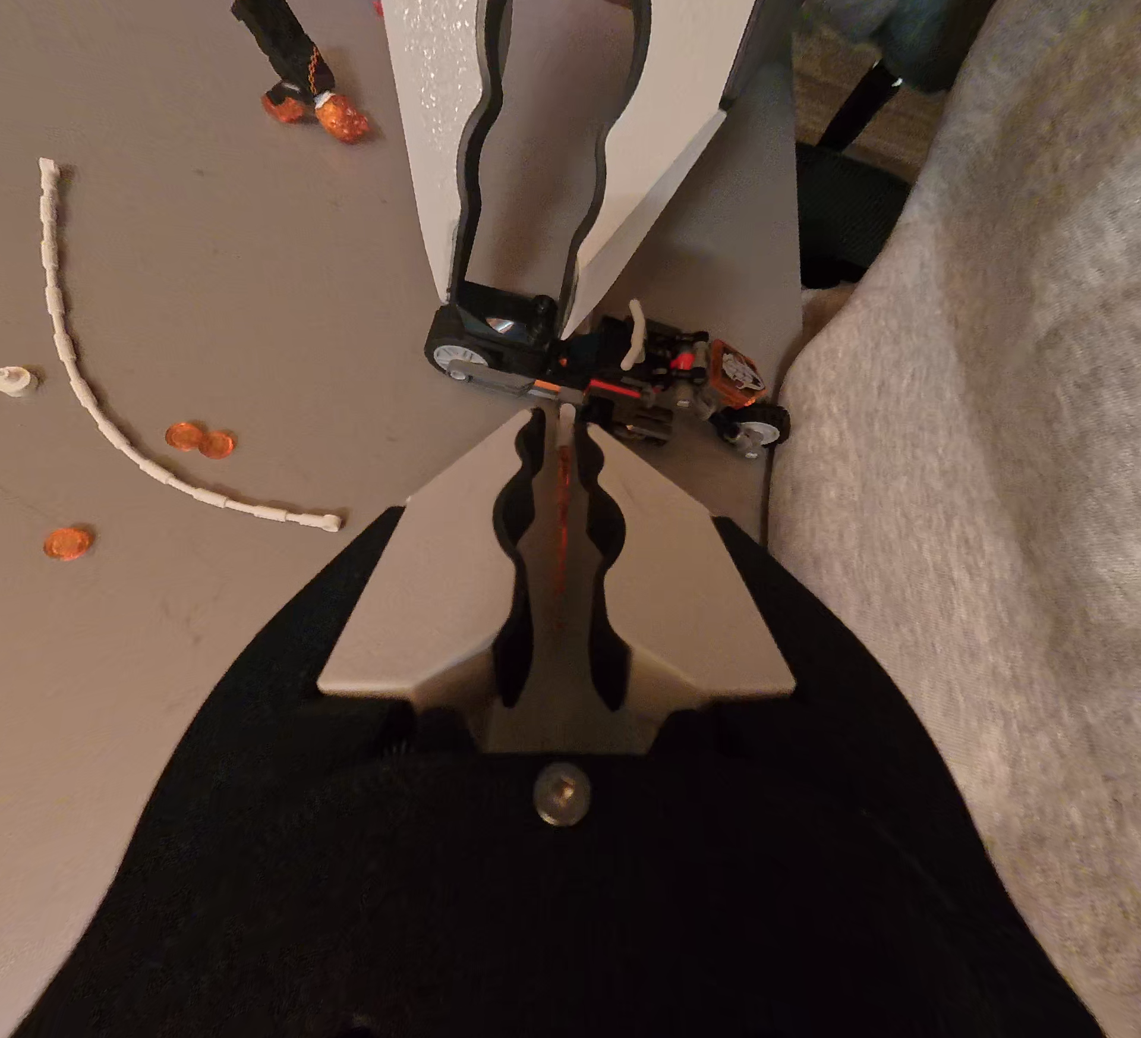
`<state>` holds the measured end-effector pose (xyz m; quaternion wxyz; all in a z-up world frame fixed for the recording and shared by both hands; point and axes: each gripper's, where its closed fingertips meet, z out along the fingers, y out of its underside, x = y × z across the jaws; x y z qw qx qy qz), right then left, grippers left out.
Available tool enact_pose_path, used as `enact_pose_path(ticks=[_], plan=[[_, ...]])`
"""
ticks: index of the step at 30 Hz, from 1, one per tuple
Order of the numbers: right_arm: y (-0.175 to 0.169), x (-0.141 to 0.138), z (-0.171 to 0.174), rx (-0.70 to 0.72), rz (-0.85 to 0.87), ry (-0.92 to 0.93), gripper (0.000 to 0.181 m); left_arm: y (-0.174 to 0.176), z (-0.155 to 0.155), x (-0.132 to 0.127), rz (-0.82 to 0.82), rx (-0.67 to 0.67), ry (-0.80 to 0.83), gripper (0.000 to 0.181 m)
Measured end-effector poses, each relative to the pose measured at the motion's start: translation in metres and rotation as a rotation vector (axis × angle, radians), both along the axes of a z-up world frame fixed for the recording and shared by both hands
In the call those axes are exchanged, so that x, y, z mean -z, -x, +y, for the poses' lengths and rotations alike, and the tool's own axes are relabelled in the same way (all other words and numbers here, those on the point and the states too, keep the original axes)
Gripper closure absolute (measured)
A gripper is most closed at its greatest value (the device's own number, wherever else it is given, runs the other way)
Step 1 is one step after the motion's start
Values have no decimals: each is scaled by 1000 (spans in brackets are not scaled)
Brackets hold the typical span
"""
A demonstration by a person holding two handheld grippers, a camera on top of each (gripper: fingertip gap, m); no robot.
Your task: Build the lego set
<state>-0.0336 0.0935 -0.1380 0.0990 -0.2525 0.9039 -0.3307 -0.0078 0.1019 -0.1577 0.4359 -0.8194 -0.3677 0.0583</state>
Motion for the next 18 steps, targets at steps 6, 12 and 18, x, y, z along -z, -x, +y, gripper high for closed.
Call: enact_pose_path(ticks=[6, 12, 18], plan=[[0, 1, 1, -22, -1, 0, 155, 0, 0, 2, -3, 2, 14, 175], [1, 3, 1, -44, -2, -27, 155, 0, 1, 4, -8, 4, 23, 177], [2, 5, 3, -57, -1, -65, 155, 0, 0, 5, -17, 5, 22, 178]])
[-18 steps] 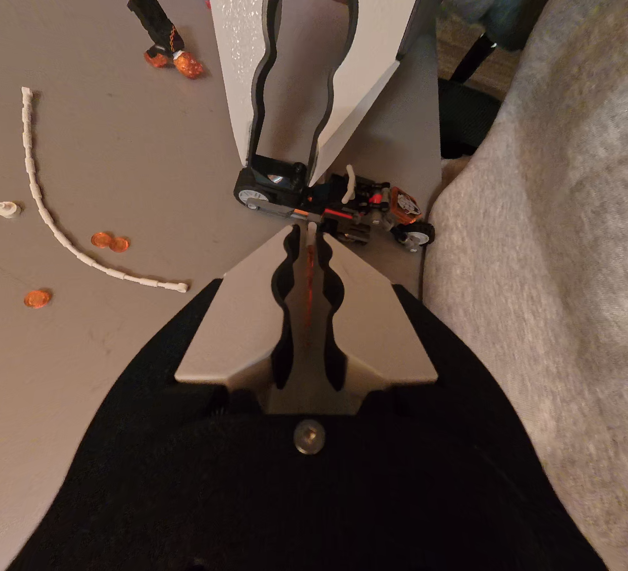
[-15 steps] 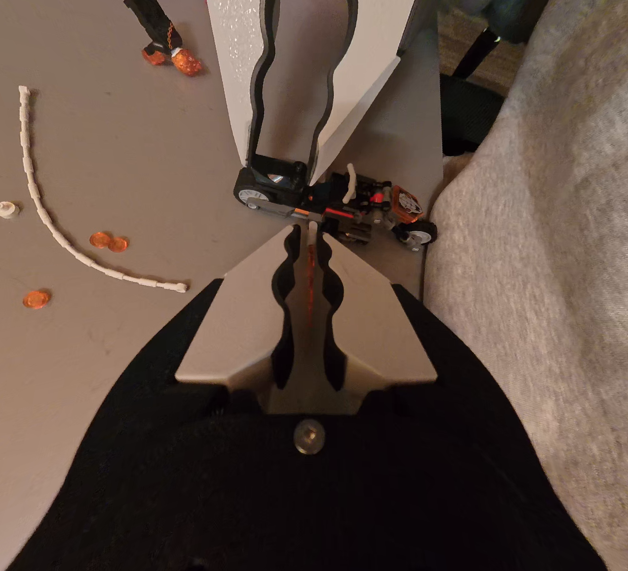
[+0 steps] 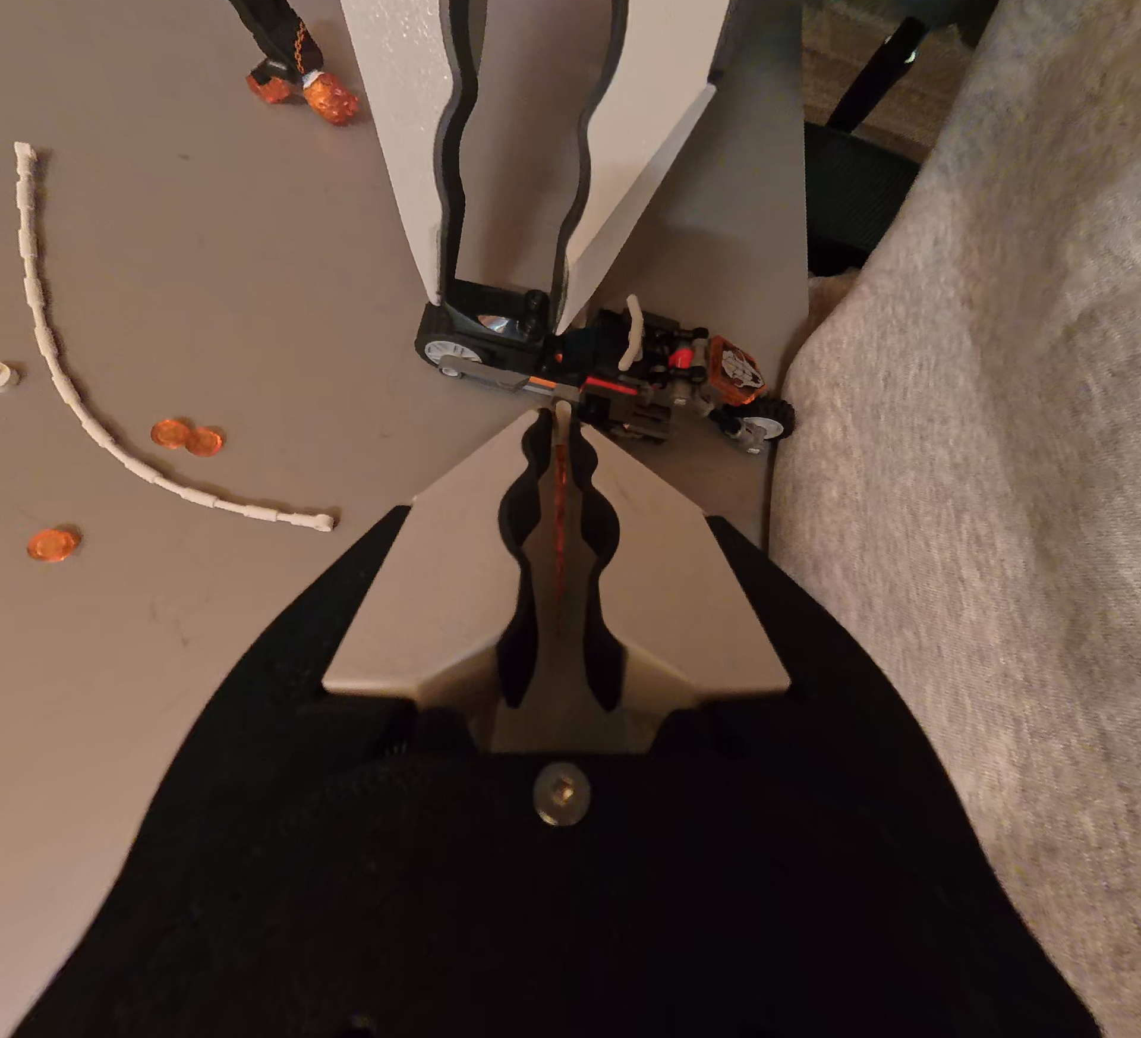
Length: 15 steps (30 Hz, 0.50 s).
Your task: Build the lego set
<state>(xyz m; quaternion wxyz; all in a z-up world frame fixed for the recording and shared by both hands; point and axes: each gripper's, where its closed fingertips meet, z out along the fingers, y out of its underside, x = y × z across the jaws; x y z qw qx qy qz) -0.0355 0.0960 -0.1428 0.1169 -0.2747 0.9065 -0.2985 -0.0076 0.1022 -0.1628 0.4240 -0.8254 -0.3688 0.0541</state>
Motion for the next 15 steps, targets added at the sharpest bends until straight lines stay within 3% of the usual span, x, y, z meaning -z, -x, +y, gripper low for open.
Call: enact_pose_path(ticks=[15], plan=[[2, 5, 2, -19, 112, -96, 155, 0, -1, 3, -27, -1, -11, 178]])
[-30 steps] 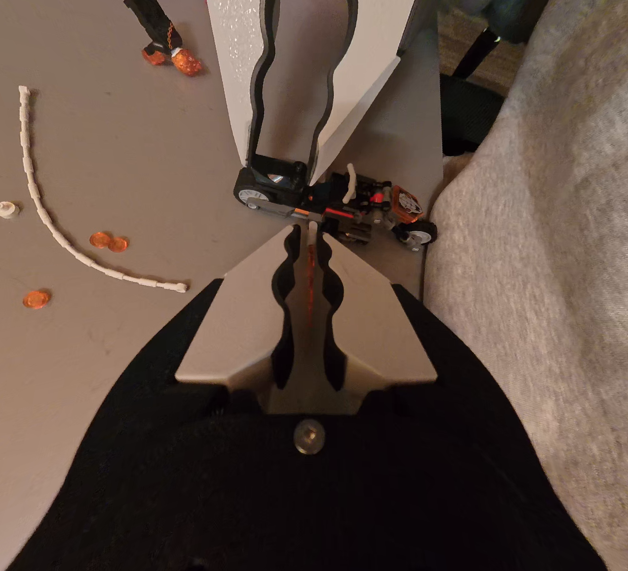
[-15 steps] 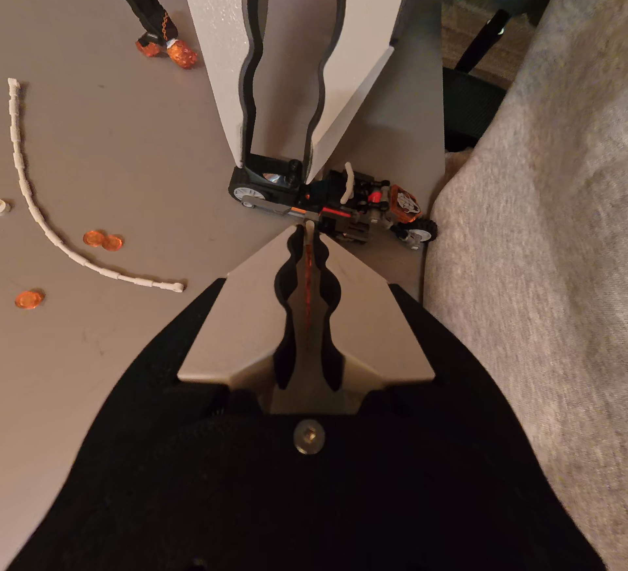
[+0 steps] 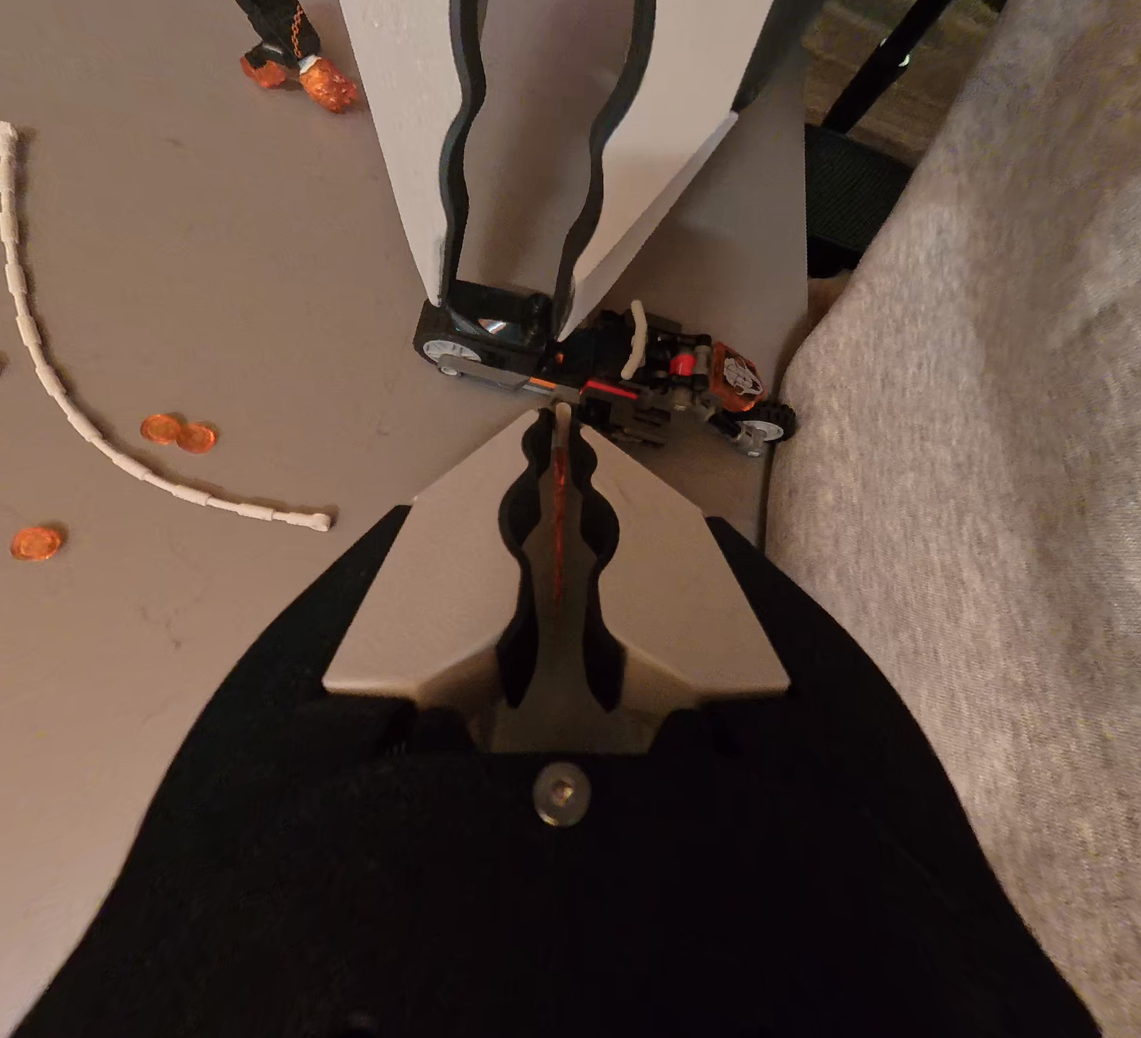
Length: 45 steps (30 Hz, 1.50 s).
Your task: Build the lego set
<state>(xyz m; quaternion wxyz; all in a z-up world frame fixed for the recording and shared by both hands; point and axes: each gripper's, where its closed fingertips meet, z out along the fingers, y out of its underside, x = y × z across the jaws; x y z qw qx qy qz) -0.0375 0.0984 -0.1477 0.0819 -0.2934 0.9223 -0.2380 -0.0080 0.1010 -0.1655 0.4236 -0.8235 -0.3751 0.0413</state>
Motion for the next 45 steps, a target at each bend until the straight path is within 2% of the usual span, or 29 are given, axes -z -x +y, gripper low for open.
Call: enact_pose_path(ticks=[10, 22, 31, 37, 40, 45], plan=[[1, 3, 1, 9, 80, -95, 155, 1, -1, 1, -5, -5, -1, 178], [1, 6, 0, 10, 112, -105, 155, 1, -2, 2, 3, -6, 9, 179], [1, 4, -8, 39, 124, -38, 154, 2, -3, 0, 17, -16, 7, 179], [-1, -10, -15, 99, 35, 41, 138, 3, -4, 0, 13, -25, 5, 178], [2, -17, -15, 124, 1, 79, 140, 4, -4, 0, 7, -25, -2, 178], [-4, -8, -10, 103, -9, 87, 147, 4, -4, 0, -3, -26, -13, 178]])
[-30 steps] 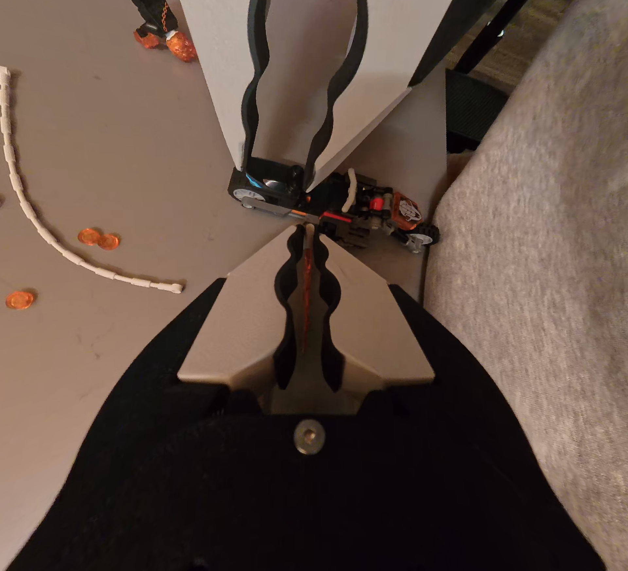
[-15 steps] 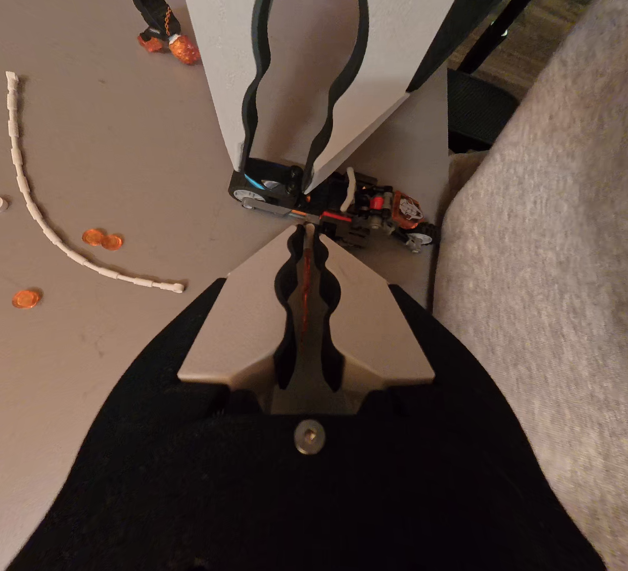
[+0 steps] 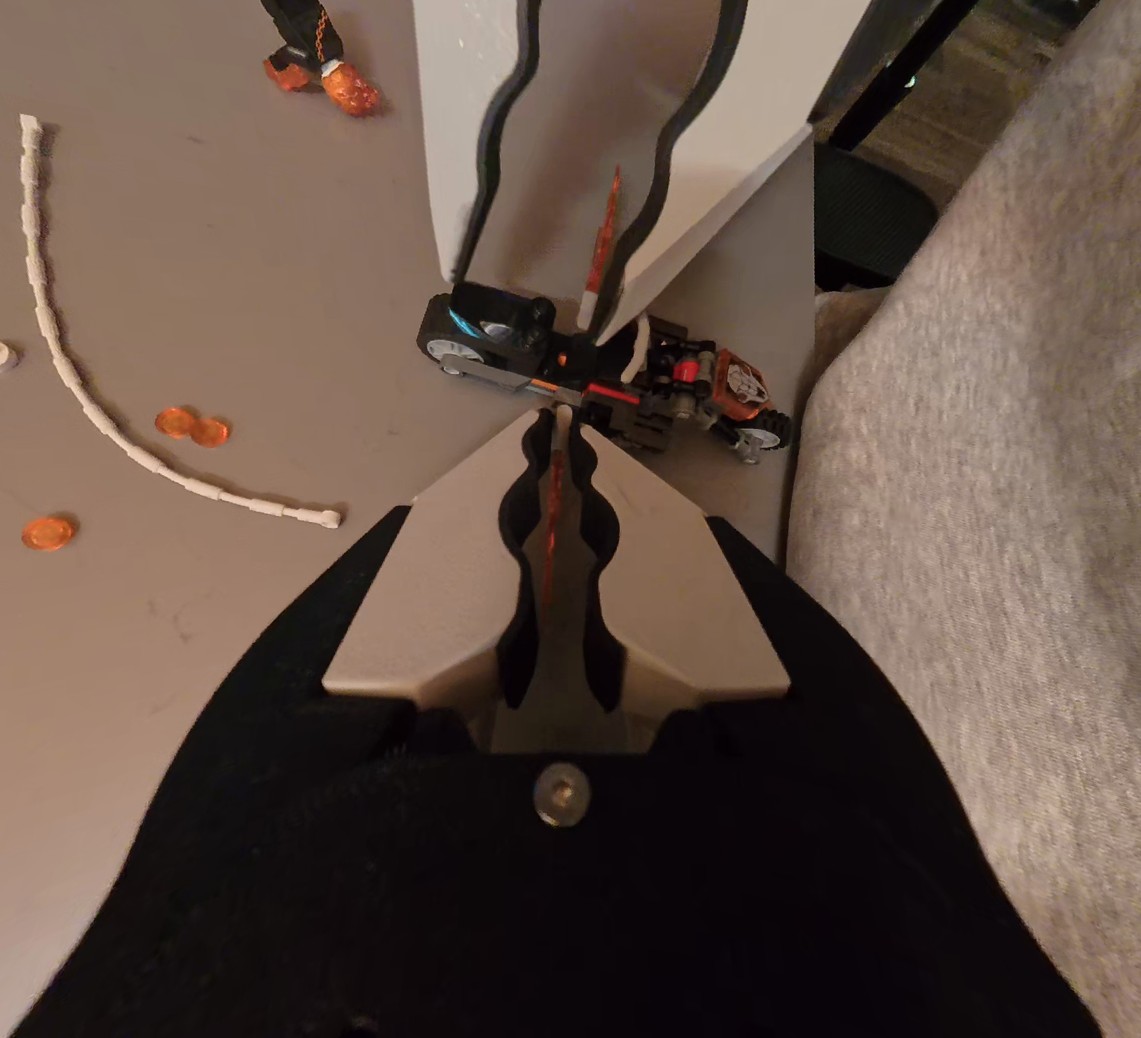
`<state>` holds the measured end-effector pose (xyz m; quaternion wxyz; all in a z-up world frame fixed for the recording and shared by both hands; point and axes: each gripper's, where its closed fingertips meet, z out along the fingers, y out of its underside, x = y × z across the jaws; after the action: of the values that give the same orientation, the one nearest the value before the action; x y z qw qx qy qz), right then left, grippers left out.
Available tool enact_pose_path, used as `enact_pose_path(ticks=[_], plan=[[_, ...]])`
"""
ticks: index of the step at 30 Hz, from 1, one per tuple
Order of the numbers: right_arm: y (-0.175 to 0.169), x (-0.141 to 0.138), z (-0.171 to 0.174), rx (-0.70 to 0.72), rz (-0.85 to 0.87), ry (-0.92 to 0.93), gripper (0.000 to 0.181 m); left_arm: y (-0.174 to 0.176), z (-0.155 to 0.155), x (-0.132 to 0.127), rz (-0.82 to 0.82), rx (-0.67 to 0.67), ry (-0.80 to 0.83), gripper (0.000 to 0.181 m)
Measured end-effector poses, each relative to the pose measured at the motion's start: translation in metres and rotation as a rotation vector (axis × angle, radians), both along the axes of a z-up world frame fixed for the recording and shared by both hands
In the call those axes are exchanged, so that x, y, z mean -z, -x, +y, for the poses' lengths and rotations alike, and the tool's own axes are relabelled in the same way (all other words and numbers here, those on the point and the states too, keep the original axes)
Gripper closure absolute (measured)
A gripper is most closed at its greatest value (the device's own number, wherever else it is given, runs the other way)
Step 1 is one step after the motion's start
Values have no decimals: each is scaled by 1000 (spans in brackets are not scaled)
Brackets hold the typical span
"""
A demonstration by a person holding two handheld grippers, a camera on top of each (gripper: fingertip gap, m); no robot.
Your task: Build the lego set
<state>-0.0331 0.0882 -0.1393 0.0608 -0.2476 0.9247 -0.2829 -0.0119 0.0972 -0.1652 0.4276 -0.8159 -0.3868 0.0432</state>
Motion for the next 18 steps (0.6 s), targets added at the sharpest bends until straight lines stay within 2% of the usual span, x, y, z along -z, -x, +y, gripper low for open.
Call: enact_pose_path(ticks=[7, 12, 18], plan=[[-2, -10, -4, 9, -4, 102, 164, 1, -2, -6, 18, -20, -33, 178], [-1, 3, 3, 6, 16, 86, 168, 4, -5, -11, 23, -50, -79, 174], [1, 3, 3, 5, 35, 108, 179, 12, -3, -18, 53, -86, -114, 172]])
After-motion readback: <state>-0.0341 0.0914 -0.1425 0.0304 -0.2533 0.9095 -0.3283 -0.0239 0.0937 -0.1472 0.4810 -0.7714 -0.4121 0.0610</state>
